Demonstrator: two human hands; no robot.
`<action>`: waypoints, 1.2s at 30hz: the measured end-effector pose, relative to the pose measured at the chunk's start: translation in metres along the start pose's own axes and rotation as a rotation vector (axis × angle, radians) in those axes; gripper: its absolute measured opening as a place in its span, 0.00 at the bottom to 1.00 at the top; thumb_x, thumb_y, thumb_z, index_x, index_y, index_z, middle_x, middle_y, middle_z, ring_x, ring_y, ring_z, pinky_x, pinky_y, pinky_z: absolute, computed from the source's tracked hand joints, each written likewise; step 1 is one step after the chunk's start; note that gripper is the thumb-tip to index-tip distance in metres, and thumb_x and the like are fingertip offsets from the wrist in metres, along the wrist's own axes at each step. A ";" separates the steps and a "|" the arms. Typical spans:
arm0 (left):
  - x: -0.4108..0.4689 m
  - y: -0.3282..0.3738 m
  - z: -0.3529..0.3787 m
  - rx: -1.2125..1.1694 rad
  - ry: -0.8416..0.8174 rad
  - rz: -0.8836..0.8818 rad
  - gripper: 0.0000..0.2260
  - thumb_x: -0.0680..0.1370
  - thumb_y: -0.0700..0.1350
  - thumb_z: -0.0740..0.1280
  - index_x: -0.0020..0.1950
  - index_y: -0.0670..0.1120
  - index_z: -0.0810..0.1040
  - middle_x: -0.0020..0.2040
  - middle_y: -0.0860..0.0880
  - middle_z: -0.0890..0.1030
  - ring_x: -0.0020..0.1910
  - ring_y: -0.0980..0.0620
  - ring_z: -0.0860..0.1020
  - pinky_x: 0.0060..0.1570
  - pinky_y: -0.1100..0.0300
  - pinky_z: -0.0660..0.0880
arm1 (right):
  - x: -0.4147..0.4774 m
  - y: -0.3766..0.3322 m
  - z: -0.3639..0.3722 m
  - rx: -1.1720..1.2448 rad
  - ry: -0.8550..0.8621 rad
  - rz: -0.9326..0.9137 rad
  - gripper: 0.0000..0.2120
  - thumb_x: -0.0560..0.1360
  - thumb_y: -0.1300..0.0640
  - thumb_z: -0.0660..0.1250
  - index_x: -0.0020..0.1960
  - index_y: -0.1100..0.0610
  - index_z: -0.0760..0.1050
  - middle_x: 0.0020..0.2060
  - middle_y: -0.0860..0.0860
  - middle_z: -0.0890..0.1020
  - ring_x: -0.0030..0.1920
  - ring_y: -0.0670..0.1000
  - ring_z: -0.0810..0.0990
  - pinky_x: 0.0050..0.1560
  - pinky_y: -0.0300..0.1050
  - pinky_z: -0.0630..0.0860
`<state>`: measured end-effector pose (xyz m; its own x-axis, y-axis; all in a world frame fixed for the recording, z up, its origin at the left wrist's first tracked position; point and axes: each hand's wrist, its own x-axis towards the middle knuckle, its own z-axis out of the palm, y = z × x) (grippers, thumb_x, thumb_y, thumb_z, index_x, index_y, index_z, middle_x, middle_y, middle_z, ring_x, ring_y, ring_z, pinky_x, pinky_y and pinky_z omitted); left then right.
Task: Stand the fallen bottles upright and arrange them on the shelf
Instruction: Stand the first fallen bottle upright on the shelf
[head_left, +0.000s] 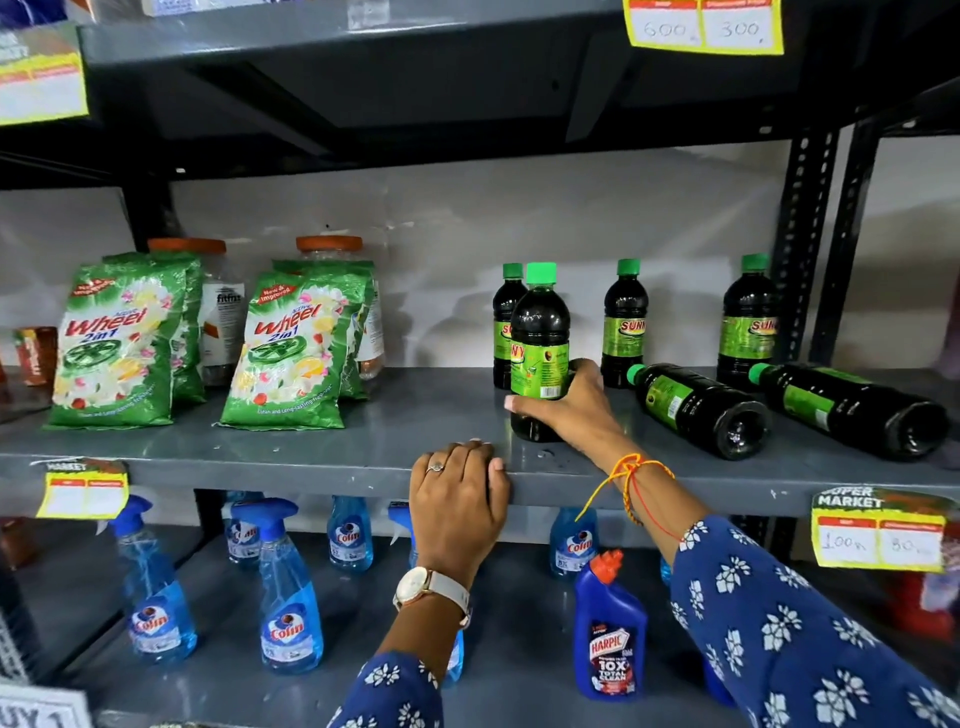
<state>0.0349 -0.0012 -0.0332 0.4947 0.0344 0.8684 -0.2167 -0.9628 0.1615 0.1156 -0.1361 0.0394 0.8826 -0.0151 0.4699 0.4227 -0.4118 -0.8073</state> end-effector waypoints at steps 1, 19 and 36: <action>0.000 0.000 0.000 0.001 0.001 0.001 0.15 0.76 0.47 0.55 0.45 0.43 0.80 0.44 0.45 0.84 0.41 0.45 0.79 0.47 0.50 0.71 | 0.000 0.000 0.000 -0.007 0.017 -0.009 0.35 0.57 0.48 0.79 0.55 0.57 0.63 0.46 0.48 0.72 0.46 0.48 0.73 0.43 0.40 0.69; -0.001 0.000 0.002 0.007 0.025 -0.006 0.15 0.76 0.47 0.55 0.45 0.44 0.81 0.44 0.45 0.84 0.42 0.45 0.79 0.48 0.51 0.71 | 0.003 0.005 0.000 0.139 -0.094 0.009 0.19 0.62 0.57 0.75 0.47 0.47 0.70 0.41 0.43 0.79 0.43 0.45 0.77 0.40 0.37 0.70; -0.001 0.006 -0.011 0.026 -0.077 -0.035 0.15 0.77 0.47 0.53 0.45 0.44 0.78 0.42 0.46 0.82 0.41 0.45 0.77 0.48 0.50 0.70 | -0.018 -0.007 -0.013 0.119 -0.115 0.005 0.22 0.60 0.55 0.80 0.53 0.56 0.81 0.44 0.50 0.83 0.42 0.44 0.80 0.33 0.25 0.71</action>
<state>0.0239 -0.0038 -0.0283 0.5655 0.0484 0.8234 -0.1764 -0.9681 0.1781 0.0939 -0.1451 0.0411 0.8995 0.0901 0.4276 0.4339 -0.3011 -0.8492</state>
